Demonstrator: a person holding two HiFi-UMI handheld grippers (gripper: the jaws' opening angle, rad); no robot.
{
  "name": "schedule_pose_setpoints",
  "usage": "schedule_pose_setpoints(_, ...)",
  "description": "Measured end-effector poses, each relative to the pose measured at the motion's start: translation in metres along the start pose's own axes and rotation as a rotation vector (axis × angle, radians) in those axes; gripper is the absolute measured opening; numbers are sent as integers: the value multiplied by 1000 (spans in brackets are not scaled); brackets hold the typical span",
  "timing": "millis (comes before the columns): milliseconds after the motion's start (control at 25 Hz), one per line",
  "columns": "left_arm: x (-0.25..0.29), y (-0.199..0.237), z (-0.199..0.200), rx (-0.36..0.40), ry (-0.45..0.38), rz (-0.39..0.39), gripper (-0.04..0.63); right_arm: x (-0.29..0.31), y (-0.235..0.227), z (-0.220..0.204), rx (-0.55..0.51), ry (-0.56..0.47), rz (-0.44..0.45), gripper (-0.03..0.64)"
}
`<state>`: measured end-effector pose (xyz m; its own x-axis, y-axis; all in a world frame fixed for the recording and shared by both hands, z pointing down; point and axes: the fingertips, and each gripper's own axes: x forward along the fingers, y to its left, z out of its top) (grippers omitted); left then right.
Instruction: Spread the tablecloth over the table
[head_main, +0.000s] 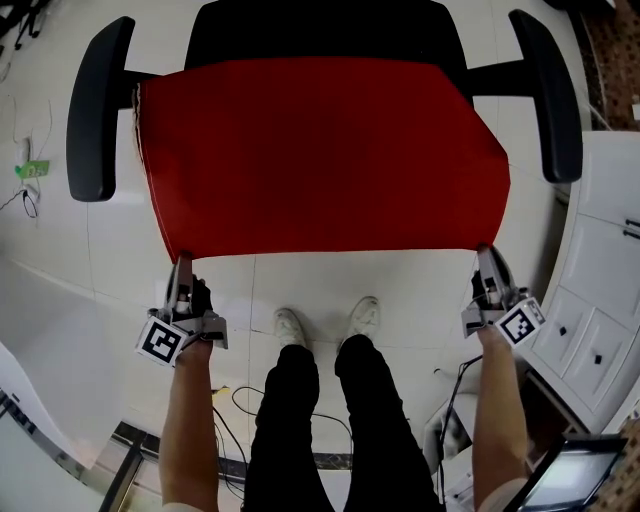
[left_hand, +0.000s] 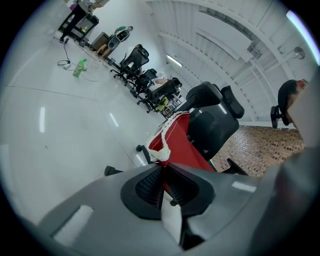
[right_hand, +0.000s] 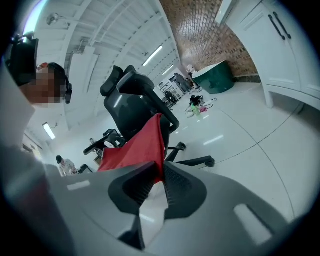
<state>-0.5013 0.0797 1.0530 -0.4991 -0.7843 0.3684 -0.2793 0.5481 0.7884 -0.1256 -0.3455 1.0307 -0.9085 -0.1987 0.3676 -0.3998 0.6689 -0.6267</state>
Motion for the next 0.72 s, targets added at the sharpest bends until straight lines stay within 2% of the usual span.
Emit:
schedule_pose_setpoints(80, -5, -2, 2, 17, -11, 16, 18, -8, 6, -2, 0, 5, 26, 30)
schedule_pose_setpoints(160, -9, -12, 7, 76, -22, 6, 18, -13, 14, -1, -27, 12, 35, 19)
schedule_pose_setpoints(440, -34, -72, 20, 396, -13, 21, 17, -34, 68, 23, -282, 33, -62, 15)
schedule_pose_setpoints(600, -43, -119, 39, 634, 6, 31, 17, -38, 107, 52, -311, -28, -30, 15)
schedule_pose_setpoints(720, -56, -161, 47, 764, 23, 35, 15, -51, 139, 82, -331, -55, -27, 15)
